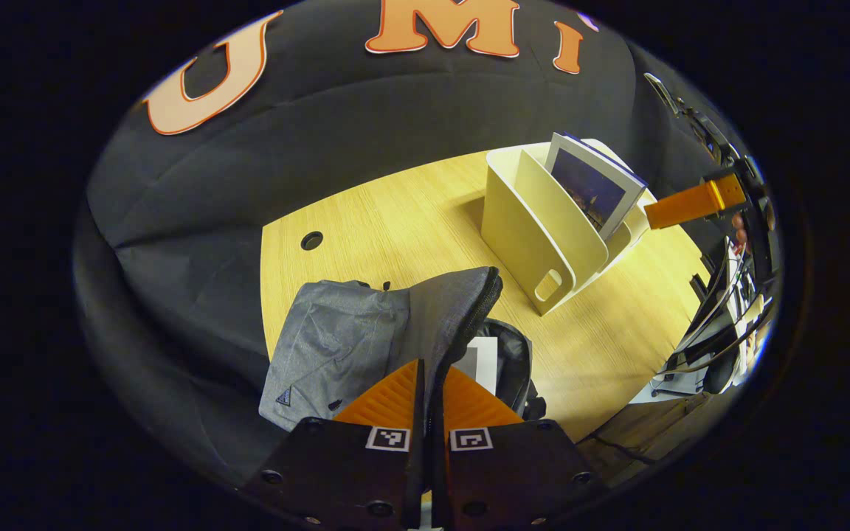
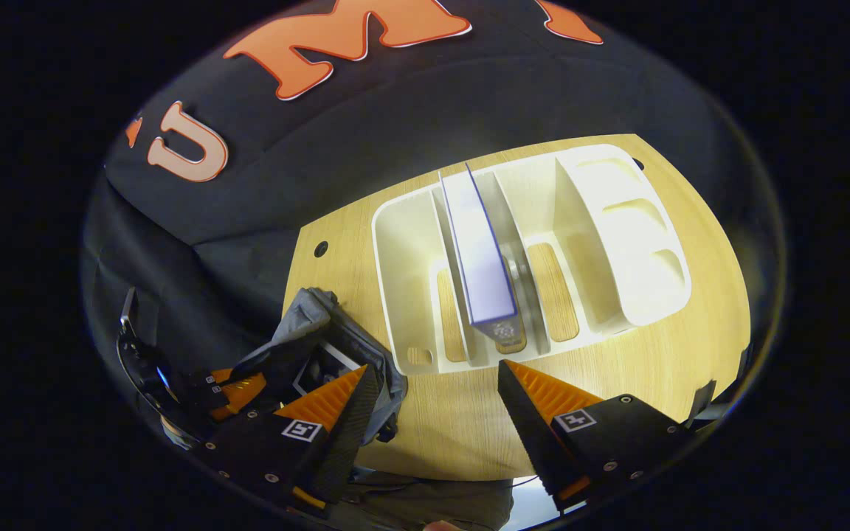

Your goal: Open the schoolbag, grab two books from the bookshelf and put them into the schoolbag.

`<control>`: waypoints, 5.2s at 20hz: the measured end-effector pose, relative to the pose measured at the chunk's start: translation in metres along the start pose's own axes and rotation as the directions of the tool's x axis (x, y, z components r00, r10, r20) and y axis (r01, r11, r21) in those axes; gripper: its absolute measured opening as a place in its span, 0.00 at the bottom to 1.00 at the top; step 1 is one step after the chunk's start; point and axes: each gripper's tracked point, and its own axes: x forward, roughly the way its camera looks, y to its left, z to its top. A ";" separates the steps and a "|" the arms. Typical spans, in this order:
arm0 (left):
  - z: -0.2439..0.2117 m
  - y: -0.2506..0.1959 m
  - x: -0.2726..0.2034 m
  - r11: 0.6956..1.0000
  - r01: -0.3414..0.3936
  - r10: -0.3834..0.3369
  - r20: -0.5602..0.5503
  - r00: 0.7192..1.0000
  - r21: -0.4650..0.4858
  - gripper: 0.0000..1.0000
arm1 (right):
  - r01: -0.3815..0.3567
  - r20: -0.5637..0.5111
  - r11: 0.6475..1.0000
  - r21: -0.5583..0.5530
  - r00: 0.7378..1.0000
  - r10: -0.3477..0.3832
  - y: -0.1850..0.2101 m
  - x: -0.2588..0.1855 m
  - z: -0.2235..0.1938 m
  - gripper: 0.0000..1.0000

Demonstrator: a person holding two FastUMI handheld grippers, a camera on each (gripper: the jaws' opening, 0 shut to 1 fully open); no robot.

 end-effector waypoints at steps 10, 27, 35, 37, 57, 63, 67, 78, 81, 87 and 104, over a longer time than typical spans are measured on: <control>-0.001 -0.001 0.003 0.998 -0.027 0.026 -0.021 0.999 -0.048 0.06 | 0.077 -0.076 0.993 -0.092 0.993 -0.085 -0.023 0.014 0.047 0.97; -0.001 -0.001 0.007 0.996 -0.062 0.059 -0.045 0.997 -0.064 0.06 | 0.219 -0.175 0.955 -0.198 0.951 -0.255 -0.061 0.088 0.062 0.57; -0.013 0.000 0.001 0.993 -0.083 0.079 -0.050 0.996 -0.086 0.06 | 0.192 -0.154 0.967 -0.167 0.964 -0.218 -0.060 0.065 0.067 0.40; -0.015 0.000 0.001 0.992 -0.083 0.079 -0.042 0.996 -0.094 0.06 | 0.177 -0.126 0.972 -0.151 0.972 -0.197 -0.059 0.046 0.070 0.40; -0.033 0.021 -0.009 0.988 0.142 -0.145 0.039 0.989 0.066 0.06 | 0.130 0.190 0.982 0.140 0.969 -0.156 0.017 -0.100 0.001 0.38; -0.032 0.033 -0.014 0.978 0.180 -0.187 0.054 0.981 0.108 0.06 | -0.004 0.265 0.972 0.237 0.962 -0.061 0.060 -0.106 -0.043 0.37; -0.032 0.038 -0.019 0.973 0.202 -0.209 0.063 0.976 0.109 0.06 | -0.123 0.309 0.952 0.281 0.950 0.031 0.093 -0.085 -0.070 0.37; -0.029 0.046 -0.031 0.972 0.199 -0.212 0.095 0.973 0.129 0.06 | -0.429 0.447 0.812 0.395 0.862 0.239 0.164 0.025 -0.104 0.37; -0.026 0.046 -0.030 0.973 0.191 -0.205 0.103 0.973 0.130 0.06 | -0.427 0.490 0.802 0.418 0.849 0.197 0.161 0.051 -0.107 0.37; -0.022 0.032 -0.029 0.972 0.187 -0.204 0.119 0.972 0.143 0.06 | -0.463 0.503 0.725 0.510 0.844 0.185 0.177 0.094 -0.135 0.37; -0.028 -0.010 -0.029 0.963 0.184 -0.210 0.116 0.971 0.196 0.05 | -0.540 0.436 0.647 0.538 0.835 0.335 0.239 0.166 -0.161 0.38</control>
